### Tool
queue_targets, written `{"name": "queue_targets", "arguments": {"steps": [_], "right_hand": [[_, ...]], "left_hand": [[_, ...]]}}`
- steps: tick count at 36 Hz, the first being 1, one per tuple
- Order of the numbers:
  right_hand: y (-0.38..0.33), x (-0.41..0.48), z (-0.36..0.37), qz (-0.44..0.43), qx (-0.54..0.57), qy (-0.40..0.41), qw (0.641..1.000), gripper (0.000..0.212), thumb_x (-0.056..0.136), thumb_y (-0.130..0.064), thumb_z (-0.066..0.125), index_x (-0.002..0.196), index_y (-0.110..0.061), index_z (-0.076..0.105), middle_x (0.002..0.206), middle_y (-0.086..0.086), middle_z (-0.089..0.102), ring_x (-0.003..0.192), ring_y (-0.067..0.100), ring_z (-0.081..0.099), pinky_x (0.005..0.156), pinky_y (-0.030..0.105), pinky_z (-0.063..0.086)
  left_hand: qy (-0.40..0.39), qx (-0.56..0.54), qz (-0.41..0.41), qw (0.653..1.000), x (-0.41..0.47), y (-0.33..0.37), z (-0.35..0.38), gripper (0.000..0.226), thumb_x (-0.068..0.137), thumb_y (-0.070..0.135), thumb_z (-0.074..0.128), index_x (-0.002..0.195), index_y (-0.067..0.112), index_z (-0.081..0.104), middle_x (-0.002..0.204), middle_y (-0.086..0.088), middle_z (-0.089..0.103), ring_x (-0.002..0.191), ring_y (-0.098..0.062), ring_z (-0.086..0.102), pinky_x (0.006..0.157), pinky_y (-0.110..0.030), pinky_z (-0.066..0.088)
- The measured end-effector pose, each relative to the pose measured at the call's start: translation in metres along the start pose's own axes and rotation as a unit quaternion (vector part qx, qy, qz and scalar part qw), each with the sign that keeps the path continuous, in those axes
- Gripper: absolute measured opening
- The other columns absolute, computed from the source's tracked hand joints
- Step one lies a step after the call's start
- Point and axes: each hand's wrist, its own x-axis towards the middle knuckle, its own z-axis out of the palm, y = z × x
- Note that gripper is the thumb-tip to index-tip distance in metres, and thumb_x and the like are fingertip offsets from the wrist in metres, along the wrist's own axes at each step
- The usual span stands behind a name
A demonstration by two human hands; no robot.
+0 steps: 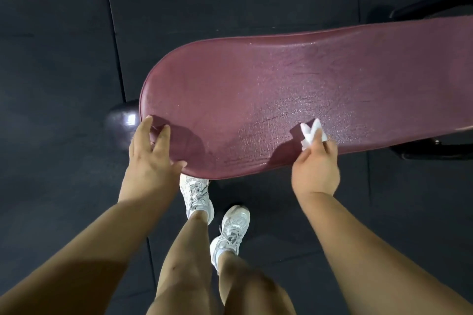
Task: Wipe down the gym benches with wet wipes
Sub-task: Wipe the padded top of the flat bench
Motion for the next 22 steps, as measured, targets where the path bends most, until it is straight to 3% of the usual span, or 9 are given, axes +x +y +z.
{"name": "queue_targets", "arguments": {"steps": [2,4,6,9,13,15,19,22], "right_hand": [[-0.013,-0.014,0.008,0.043,0.012,-0.012,0.999,0.052,0.094,-0.009,0.045,0.145,-0.010,0.035,0.138,0.012,0.043,0.099,0.038,0.060,0.074,0.040,0.048],[-0.034,-0.036,0.016,0.022,0.032,-0.034,0.999,0.051,0.092,-0.008,0.049,0.142,-0.006,0.039,0.140,0.011,0.043,0.096,0.036,0.062,0.075,0.038,0.051],[-0.052,-0.060,0.027,-0.083,0.065,-0.067,0.992,0.050,0.084,-0.003,0.057,0.133,-0.002,0.049,0.131,0.014,0.052,0.082,0.035,0.066,0.065,0.037,0.055],[-0.063,-0.080,0.039,-0.236,0.052,-0.090,0.966,0.047,0.069,0.000,0.058,0.116,0.003,0.063,0.108,0.015,0.065,0.058,0.030,0.063,0.042,0.028,0.047],[-0.054,-0.064,0.031,-0.401,-0.015,-0.109,0.910,0.050,0.073,-0.012,0.042,0.116,-0.001,0.065,0.095,0.009,0.066,0.052,0.025,0.058,0.041,0.026,0.043],[-0.047,-0.047,0.021,-0.376,-0.014,-0.116,0.919,0.049,0.078,-0.012,0.042,0.121,-0.005,0.063,0.101,0.010,0.066,0.056,0.029,0.059,0.044,0.030,0.047],[-0.056,-0.044,0.021,-0.182,0.028,-0.071,0.980,0.046,0.089,-0.004,0.053,0.135,-0.009,0.052,0.123,0.011,0.057,0.080,0.036,0.063,0.061,0.037,0.050],[-0.079,-0.072,0.035,-0.193,0.061,-0.068,0.977,0.048,0.079,0.001,0.063,0.127,-0.001,0.057,0.122,0.014,0.060,0.075,0.036,0.066,0.055,0.035,0.051]], "left_hand": [[0.014,-0.002,0.000,1.000,0.000,-0.001,0.003,0.070,0.085,0.022,0.067,0.145,0.015,0.032,0.155,0.005,0.005,0.141,-0.013,0.005,0.108,-0.044,0.032],[0.021,0.009,0.007,1.000,0.001,-0.001,0.004,0.070,0.084,0.023,0.068,0.144,0.013,0.034,0.154,0.002,0.008,0.141,-0.017,0.008,0.106,-0.046,0.035],[0.018,0.017,0.017,1.000,0.002,-0.002,0.003,0.068,0.084,0.023,0.068,0.143,0.012,0.035,0.154,0.000,0.009,0.140,-0.019,0.010,0.104,-0.046,0.037],[0.015,0.023,0.038,0.999,0.006,-0.009,-0.002,0.064,0.084,0.018,0.067,0.142,0.013,0.038,0.153,0.000,0.015,0.139,-0.018,0.018,0.104,-0.041,0.037],[0.022,-0.002,0.070,0.997,0.007,-0.022,-0.012,0.055,0.082,0.010,0.069,0.133,0.010,0.051,0.147,0.002,0.030,0.131,-0.019,0.038,0.102,-0.033,0.037],[0.005,-0.006,0.067,0.998,0.005,-0.028,-0.017,0.053,0.082,0.013,0.068,0.132,0.011,0.051,0.144,0.003,0.034,0.125,-0.019,0.044,0.103,-0.034,0.039],[-0.041,0.013,0.024,0.999,0.001,-0.042,-0.025,0.051,0.087,0.020,0.063,0.135,0.021,0.047,0.135,0.001,0.043,0.120,-0.022,0.047,0.096,-0.033,0.040],[-0.078,0.044,-0.002,0.996,-0.002,-0.051,-0.025,0.047,0.089,0.026,0.061,0.134,0.024,0.048,0.137,0.004,0.043,0.120,-0.020,0.047,0.094,-0.032,0.040]]}}
